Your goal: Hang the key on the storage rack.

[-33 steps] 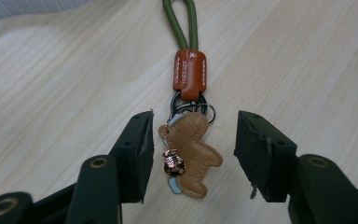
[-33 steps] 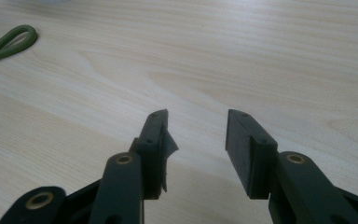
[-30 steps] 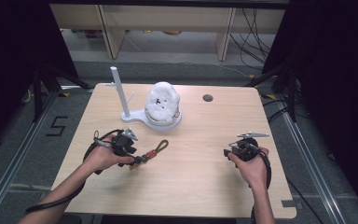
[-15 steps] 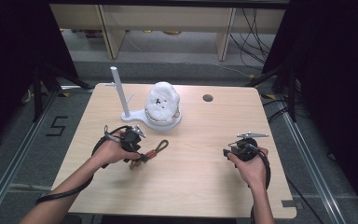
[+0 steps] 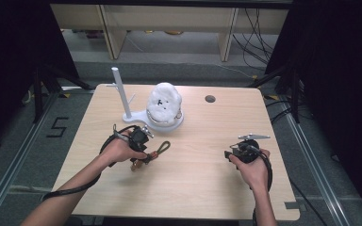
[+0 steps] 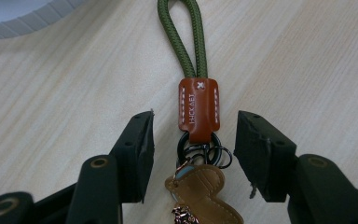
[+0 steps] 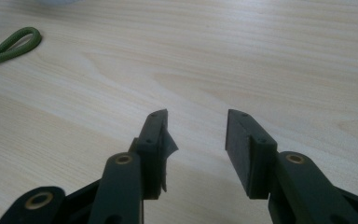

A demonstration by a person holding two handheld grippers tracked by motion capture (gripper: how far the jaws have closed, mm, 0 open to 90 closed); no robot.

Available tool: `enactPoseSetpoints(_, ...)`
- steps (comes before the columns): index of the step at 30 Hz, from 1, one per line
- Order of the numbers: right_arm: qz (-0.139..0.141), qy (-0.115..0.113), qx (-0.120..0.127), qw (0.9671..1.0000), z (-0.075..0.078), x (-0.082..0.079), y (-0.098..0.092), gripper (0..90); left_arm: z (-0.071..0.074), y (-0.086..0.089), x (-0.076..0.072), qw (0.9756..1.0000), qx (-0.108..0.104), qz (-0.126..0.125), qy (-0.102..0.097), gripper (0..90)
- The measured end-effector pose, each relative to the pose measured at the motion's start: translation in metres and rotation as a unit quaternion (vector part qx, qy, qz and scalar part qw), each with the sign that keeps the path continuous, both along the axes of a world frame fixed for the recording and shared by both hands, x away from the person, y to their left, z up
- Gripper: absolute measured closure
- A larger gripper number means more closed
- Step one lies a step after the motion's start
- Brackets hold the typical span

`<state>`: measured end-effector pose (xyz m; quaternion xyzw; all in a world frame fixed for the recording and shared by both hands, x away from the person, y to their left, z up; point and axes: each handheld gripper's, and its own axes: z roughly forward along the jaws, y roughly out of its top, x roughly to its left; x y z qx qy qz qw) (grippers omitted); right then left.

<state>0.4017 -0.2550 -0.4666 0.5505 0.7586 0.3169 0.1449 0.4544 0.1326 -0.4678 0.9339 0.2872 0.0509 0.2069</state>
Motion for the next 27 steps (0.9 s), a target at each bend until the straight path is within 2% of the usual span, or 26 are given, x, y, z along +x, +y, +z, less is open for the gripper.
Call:
enactPoseSetpoints(5,0.0,0.001,-0.001,1.0,0.0,0.0,0.0,59.9,-0.002,-0.003,0.002,0.9999,0.013,-0.007,-0.003,47.1)
enactPoseSetpoints(6,0.008,-0.002,0.008,0.9999,0.0,0.0,0.001,59.9,-0.004,-0.005,0.002,0.9999,0.015,-0.002,0.001,47.2)
enactPoseSetpoints(14,0.007,0.0,0.011,0.9999,-0.001,0.0,0.001,60.0,-0.006,-0.011,0.005,0.9995,0.03,-0.01,0.006,47.5)
enactPoseSetpoints(15,0.004,0.006,0.024,0.9997,-0.001,0.0,0.002,59.9,-0.006,-0.011,0.005,0.9996,0.028,-0.007,0.007,47.5)
enactPoseSetpoints(16,0.003,0.005,0.024,0.9997,-0.001,0.0,0.003,59.9,-0.006,-0.012,0.006,0.9993,0.034,-0.012,0.009,47.5)
enactPoseSetpoints(22,-0.001,0.006,0.02,0.9998,-0.001,0.0,0.003,59.9,-0.007,-0.014,0.009,0.9993,0.032,-0.01,0.015,48.1)
enactPoseSetpoints(27,-0.001,0.006,0.019,0.9998,-0.001,0.0,0.003,60.0,-0.007,-0.015,0.012,0.9988,0.04,-0.014,0.024,49.8)
